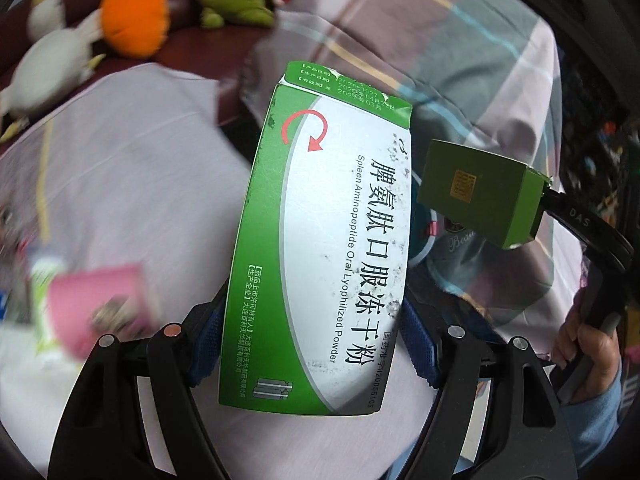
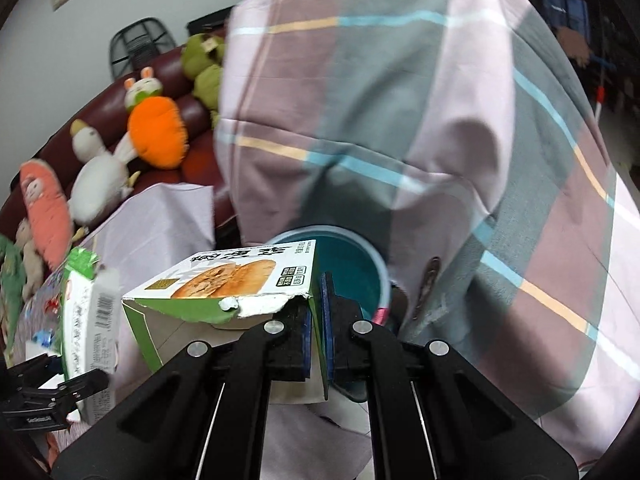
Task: Collect trash
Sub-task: 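Carry both boxes over the teal bin and open both tools to drop them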
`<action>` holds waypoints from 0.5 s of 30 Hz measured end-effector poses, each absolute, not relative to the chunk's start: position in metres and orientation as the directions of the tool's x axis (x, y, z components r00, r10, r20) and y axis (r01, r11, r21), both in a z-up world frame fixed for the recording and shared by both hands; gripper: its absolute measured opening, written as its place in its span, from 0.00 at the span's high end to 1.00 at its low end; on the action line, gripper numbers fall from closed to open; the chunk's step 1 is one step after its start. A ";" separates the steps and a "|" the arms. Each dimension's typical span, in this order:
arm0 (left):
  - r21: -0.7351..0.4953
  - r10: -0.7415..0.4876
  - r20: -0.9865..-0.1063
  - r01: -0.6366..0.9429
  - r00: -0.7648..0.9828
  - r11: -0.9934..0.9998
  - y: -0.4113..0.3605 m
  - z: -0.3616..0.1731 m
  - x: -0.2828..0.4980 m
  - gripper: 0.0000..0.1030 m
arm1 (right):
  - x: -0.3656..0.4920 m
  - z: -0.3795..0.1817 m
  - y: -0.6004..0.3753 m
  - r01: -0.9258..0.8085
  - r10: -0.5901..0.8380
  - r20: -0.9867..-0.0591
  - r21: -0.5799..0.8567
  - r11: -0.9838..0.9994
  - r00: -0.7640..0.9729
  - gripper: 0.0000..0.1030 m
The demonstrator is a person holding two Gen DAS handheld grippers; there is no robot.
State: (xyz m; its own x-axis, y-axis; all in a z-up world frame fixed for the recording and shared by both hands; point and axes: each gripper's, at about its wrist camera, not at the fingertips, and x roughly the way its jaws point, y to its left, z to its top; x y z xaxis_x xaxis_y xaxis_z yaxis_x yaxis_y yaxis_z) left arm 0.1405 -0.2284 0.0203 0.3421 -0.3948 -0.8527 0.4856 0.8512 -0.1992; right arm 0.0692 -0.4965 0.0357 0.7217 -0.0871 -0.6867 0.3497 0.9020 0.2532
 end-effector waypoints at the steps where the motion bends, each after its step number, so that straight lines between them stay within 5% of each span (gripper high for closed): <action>1: -0.194 -0.391 -0.859 0.497 0.331 0.846 -0.240 0.017 0.148 0.26 | 0.072 0.032 -0.502 0.358 -0.090 -0.690 0.255 0.898 0.718 0.95; 15: -0.181 -0.321 -0.928 0.523 0.190 0.833 -0.339 -0.053 0.216 0.19 | 0.121 0.005 -0.546 0.410 -0.107 -0.730 0.250 0.877 0.675 0.95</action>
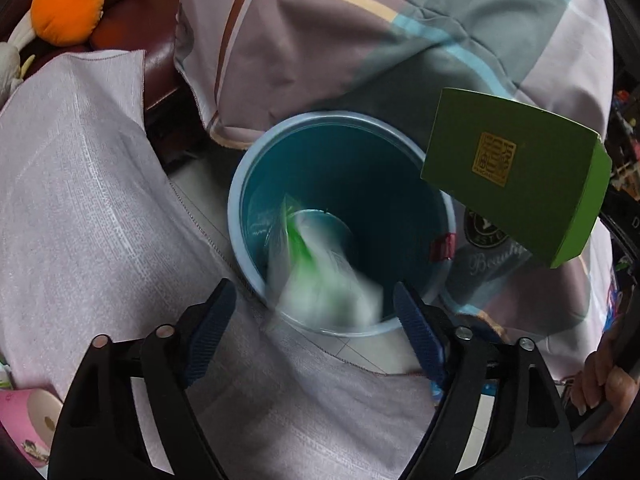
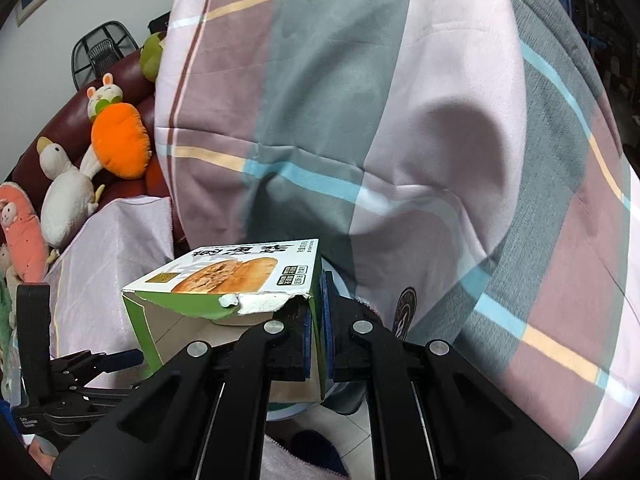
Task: Collect trash
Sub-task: 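Carry both boxes over the teal bin and open both tools to drop them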
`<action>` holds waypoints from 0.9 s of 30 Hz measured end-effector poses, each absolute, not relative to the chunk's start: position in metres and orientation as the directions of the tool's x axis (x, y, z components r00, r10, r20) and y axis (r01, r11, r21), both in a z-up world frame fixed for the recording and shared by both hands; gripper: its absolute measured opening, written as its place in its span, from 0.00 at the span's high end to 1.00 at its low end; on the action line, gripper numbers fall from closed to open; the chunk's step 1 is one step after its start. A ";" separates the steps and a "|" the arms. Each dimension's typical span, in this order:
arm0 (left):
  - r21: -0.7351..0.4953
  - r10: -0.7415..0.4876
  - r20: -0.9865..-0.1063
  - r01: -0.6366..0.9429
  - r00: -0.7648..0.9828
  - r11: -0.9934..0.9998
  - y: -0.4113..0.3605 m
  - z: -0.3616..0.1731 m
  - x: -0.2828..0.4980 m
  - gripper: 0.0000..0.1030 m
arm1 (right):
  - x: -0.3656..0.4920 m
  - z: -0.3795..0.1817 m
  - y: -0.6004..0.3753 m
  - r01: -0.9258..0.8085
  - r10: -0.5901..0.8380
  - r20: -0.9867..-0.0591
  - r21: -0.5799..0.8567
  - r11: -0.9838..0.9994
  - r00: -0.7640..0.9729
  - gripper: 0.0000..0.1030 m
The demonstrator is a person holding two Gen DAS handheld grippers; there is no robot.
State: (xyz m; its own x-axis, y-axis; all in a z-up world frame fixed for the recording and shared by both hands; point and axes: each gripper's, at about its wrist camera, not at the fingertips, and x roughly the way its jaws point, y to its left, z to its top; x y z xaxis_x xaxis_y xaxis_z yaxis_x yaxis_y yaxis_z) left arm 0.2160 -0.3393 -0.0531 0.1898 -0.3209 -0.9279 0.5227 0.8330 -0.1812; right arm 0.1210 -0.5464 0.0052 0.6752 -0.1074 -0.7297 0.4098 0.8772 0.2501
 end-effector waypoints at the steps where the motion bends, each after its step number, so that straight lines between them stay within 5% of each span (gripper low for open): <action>1: -0.179 -0.319 -0.928 0.522 0.191 0.834 -0.341 -0.055 0.217 0.19 | 0.123 0.004 -0.547 0.409 -0.106 -0.732 0.249 0.878 0.673 0.95; 10: -0.196 -0.324 -0.926 0.486 0.195 0.852 -0.323 -0.057 0.217 0.18 | 0.139 -0.016 -0.539 0.395 -0.079 -0.771 0.233 0.889 0.632 0.94; 12: -0.200 -0.329 -0.921 0.476 0.206 0.857 -0.318 -0.054 0.216 0.16 | 0.146 -0.023 -0.534 0.386 -0.064 -0.795 0.221 0.896 0.603 0.88; 13: -0.202 -0.332 -0.919 0.472 0.210 0.858 -0.316 -0.051 0.214 0.15 | 0.148 -0.027 -0.532 0.382 -0.054 -0.806 0.219 0.898 0.590 0.78; 14: -0.207 -0.338 -0.916 0.468 0.215 0.859 -0.313 -0.050 0.213 0.13 | 0.151 -0.031 -0.529 0.377 -0.040 -0.818 0.221 0.900 0.574 0.56; 16: -0.212 -0.345 -0.912 0.466 0.220 0.859 -0.310 -0.048 0.212 0.12 | 0.153 -0.035 -0.524 0.372 -0.036 -0.826 0.214 0.903 0.563 0.38; 27: -0.256 -0.383 -0.896 0.442 0.227 0.860 -0.291 -0.042 0.206 0.12 | 0.150 -0.027 -0.509 0.372 -0.037 -0.837 0.202 0.906 0.546 0.27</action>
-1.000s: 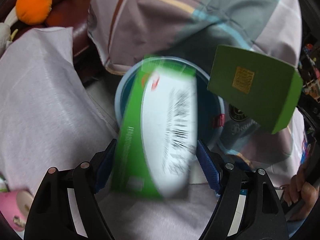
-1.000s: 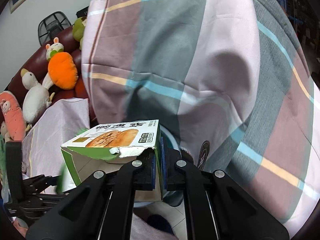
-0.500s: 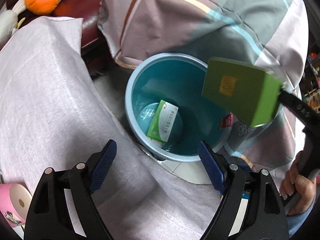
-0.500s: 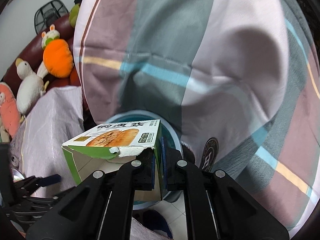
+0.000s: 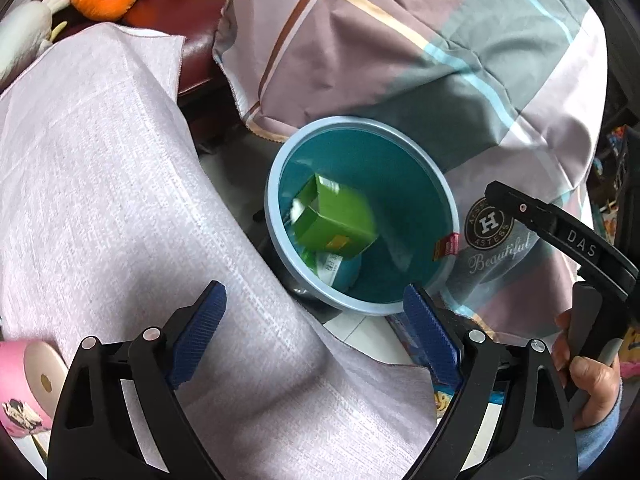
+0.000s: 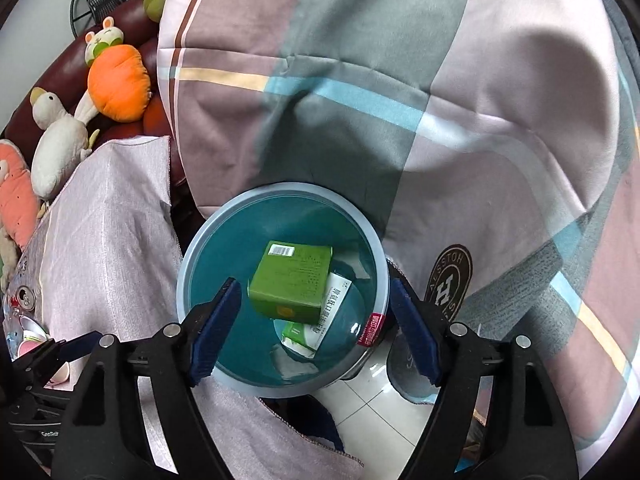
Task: Collect trash
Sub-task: 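Carry both boxes over the teal bin and open both tools to drop them, then move both tools back from the bin to the table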
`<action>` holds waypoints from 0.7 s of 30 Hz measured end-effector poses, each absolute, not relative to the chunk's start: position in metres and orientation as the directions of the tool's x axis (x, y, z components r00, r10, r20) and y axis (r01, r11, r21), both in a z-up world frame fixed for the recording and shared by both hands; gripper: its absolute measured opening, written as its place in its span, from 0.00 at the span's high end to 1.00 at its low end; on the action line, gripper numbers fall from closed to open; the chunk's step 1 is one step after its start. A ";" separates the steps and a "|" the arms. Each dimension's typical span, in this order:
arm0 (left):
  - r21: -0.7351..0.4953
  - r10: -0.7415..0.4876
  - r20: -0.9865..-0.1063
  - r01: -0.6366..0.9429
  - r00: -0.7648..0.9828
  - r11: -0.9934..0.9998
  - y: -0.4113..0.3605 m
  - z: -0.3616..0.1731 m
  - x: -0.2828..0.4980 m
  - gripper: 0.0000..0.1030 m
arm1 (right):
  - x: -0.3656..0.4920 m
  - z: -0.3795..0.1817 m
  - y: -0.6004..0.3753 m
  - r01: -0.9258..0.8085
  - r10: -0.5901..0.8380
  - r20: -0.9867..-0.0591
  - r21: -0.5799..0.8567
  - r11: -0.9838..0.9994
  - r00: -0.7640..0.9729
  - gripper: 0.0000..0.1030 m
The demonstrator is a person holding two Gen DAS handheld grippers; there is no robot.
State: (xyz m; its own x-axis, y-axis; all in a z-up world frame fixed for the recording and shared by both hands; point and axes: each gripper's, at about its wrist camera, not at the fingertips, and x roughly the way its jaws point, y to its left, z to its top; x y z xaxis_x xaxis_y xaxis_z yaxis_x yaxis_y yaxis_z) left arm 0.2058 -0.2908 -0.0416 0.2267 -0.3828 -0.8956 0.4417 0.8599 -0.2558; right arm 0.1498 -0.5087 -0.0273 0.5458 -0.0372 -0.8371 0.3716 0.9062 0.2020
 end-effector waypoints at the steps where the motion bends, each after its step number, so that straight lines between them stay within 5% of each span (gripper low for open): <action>1: -0.259 -0.387 -0.893 0.440 0.231 0.860 -0.287 -0.040 0.204 0.12 | 0.149 -0.026 -0.508 0.369 -0.037 -0.838 0.200 0.908 0.545 0.26; 21: -0.264 -0.380 -0.848 0.328 0.368 0.907 -0.157 0.008 0.149 0.12 | 0.129 0.029 -0.395 0.172 0.027 -0.813 0.155 0.973 0.581 0.24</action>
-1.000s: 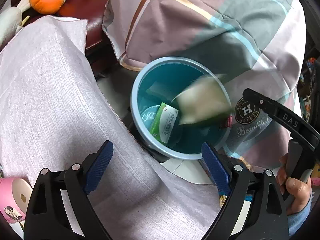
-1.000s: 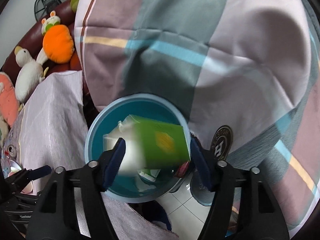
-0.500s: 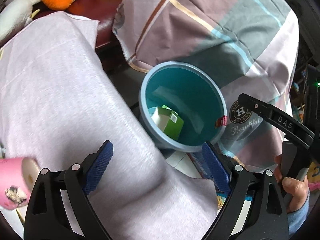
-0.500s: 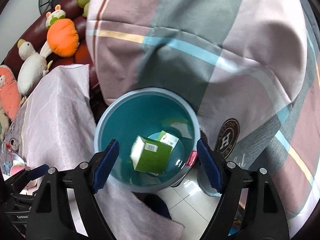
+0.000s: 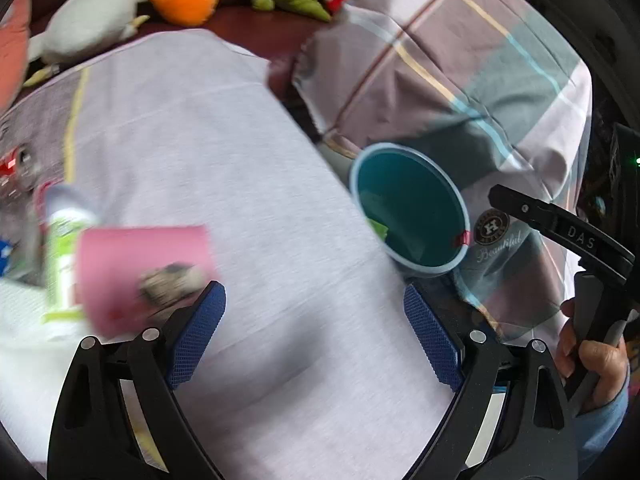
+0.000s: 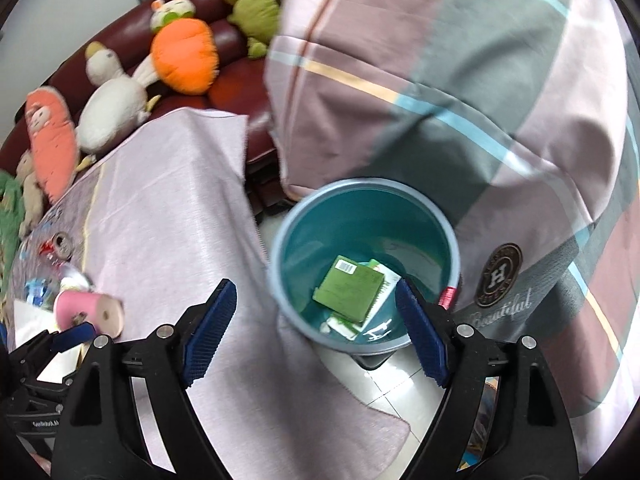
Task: Collect trash
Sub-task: 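Move both tools back from the bin to the table, then grasp the white-green supplement bottle with the left tool while the right tool grasps the pink paper cup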
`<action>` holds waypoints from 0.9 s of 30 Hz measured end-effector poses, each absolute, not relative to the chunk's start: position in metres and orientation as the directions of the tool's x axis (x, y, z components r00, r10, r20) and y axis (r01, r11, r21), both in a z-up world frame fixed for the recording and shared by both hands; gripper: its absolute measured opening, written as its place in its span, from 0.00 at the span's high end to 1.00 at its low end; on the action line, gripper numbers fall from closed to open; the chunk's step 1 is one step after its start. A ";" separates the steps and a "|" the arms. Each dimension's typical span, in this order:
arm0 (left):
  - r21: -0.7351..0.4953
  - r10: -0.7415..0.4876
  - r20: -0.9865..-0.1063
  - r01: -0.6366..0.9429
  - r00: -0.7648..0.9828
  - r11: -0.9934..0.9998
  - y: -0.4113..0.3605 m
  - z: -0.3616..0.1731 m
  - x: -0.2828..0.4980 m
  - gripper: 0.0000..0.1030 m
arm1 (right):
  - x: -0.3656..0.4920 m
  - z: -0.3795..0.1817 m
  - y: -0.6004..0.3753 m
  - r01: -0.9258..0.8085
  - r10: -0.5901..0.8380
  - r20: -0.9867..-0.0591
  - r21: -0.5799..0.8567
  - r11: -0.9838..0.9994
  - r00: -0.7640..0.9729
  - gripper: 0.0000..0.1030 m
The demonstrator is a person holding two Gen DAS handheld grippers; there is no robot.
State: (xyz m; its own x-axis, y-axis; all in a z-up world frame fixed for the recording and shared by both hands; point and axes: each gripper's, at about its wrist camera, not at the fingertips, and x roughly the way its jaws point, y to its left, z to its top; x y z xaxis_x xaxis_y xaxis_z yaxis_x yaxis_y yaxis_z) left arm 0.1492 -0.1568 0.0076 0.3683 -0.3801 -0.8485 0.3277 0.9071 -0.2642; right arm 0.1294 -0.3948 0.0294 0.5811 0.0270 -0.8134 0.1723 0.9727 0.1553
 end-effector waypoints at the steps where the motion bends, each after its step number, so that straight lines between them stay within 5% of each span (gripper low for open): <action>1: -0.266 -0.378 -0.846 0.318 0.376 0.910 -0.149 0.010 0.147 0.12 | 0.129 0.031 -0.391 0.163 0.029 -0.813 0.151 0.975 0.581 0.24; 27: -0.322 -0.348 -0.827 0.135 0.442 0.937 0.033 -0.011 0.131 0.12 | 0.170 0.030 -0.170 -0.537 0.253 -0.904 0.031 0.843 0.345 0.24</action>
State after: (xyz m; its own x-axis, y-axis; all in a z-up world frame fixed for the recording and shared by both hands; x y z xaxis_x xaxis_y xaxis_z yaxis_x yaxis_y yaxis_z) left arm 0.1308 0.0326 -0.0105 0.4416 -0.3481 -0.8269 0.1354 0.9370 -0.3221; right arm 0.1699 -0.1697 0.0297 0.3451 0.2534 -0.9037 -0.5373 0.8428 0.0311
